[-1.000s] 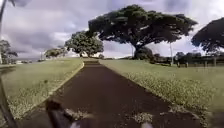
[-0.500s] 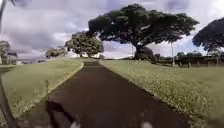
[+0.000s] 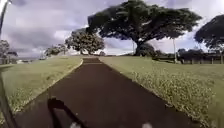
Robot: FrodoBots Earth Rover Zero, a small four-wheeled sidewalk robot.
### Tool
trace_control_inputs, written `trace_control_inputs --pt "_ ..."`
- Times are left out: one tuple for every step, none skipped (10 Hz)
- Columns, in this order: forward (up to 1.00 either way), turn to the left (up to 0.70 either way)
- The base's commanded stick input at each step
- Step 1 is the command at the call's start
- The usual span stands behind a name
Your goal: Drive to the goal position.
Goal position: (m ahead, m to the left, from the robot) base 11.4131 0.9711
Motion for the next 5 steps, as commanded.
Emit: trace_control_inputs --pt "0.70 0.00" --pt "0.70 0.00" --pt "0.70 0.00" --pt "0.70 0.00" --pt "0.70 0.00"
